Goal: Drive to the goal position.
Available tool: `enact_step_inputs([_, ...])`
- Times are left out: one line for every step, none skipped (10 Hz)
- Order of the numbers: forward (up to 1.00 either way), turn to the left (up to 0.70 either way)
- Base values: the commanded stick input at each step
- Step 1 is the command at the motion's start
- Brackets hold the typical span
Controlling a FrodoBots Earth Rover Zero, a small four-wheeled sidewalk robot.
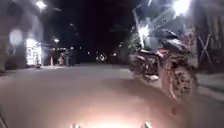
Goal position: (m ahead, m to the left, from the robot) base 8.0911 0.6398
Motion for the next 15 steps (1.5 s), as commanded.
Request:
enact_step_inputs([0.85,0.0])
enact_step_inputs([0.85,0.0])
enact_step_inputs([0.85,0.0])
enact_step_inputs([0.85,0.0])
enact_step_inputs([0.85,0.0])
enact_step_inputs([0.85,0.0])
enact_step_inputs([0.85,0.0])
enact_step_inputs([0.85,0.04])
enact_step_inputs([0.85,0.22])
enact_step_inputs([0.85,0.34])
enact_step_inputs([0.85,0.17])
enact_step_inputs([0.85,0.0])
enact_step_inputs([0.85,0.0])
enact_step_inputs([0.85,0.0])
enact_step_inputs([0.85,0.0])
